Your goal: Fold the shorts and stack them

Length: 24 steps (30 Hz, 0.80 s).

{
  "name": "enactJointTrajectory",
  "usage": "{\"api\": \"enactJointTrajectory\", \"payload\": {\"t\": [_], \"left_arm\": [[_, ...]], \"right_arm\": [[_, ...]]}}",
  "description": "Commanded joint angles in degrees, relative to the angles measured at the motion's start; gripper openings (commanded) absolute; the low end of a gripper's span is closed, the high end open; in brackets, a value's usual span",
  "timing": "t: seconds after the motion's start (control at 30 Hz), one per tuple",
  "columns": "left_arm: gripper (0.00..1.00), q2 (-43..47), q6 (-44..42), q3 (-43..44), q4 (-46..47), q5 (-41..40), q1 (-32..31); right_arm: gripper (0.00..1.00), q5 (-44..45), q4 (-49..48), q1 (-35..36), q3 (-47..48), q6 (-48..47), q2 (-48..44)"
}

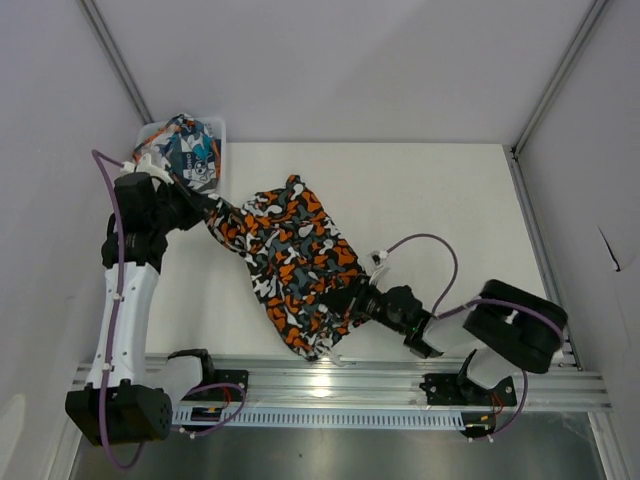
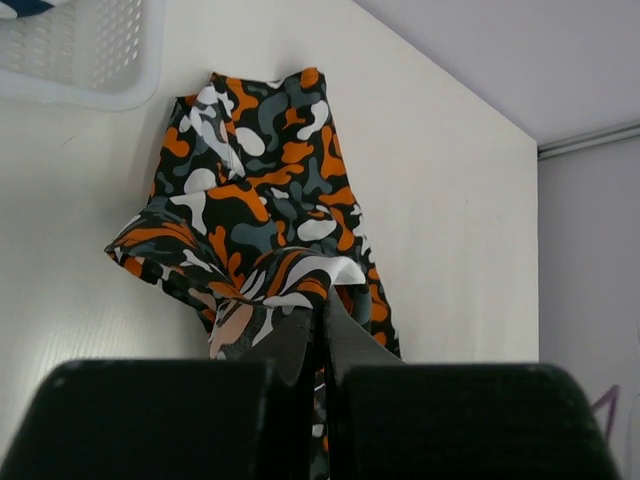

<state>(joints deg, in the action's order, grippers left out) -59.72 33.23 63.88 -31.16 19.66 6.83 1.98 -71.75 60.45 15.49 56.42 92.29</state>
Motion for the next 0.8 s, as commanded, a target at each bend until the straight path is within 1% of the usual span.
{"api": "enactJointTrajectory", "payload": {"t": [0.0,0.03,0.1,0.17,0.2,0.27,0.33,0.4,0.53,0.63,0.67,0.77], "left_arm": [[0.00,1.8,0.9,-2.8,2.0,-1.5,0.6],[0.00,1.4,0.8,-2.6,2.2,-0.9,0.6],[0.00,0.8,1.4,-5.4,3.5,-0.2,0.6],[0.00,0.2,1.9,-7.0,5.2,0.6,0.6],[0.00,0.0,2.2,-7.6,5.6,0.7,0.6],[0.00,-0.6,2.3,-8.1,6.1,0.6,0.6],[0.00,-0.9,2.2,-8.0,6.1,-0.3,0.6],[0.00,-1.4,1.9,-8.0,5.9,-1.5,0.6],[0.00,-1.8,2.3,-9.0,6.4,-2.4,0.6],[0.00,-1.8,2.6,-10.0,7.0,-3.7,0.6],[0.00,-1.8,2.7,-10.3,7.1,-4.1,0.6],[0.00,-2.2,2.8,-10.4,7.4,-3.9,0.9]], "right_arm": [[0.00,-11.3,12.5,-7.6,1.1,-3.3,-10.1],[0.00,-12.0,15.6,-8.8,1.7,-6.2,-13.5],[0.00,-14.9,20.2,-12.8,2.6,-7.8,-16.1],[0.00,-17.6,21.6,-16.1,3.0,-8.9,-18.5],[0.00,-19.8,24.6,-19.5,3.6,-9.2,-19.0],[0.00,-23.1,26.2,-22.4,5.0,-10.2,-19.6],[0.02,-25.2,27.8,-25.8,6.3,-10.6,-19.3],[0.04,-28.1,27.8,-27.7,6.8,-10.3,-18.4],[0.05,-32.7,26.4,-34.5,7.0,-9.1,-14.8],[0.04,-36.3,22.2,-38.2,5.9,-7.0,-11.4],[0.04,-38.1,19.7,-40.5,5.2,-6.3,-10.6],[0.05,-41.3,17.3,-42.9,5.1,-5.1,-8.3]]}}
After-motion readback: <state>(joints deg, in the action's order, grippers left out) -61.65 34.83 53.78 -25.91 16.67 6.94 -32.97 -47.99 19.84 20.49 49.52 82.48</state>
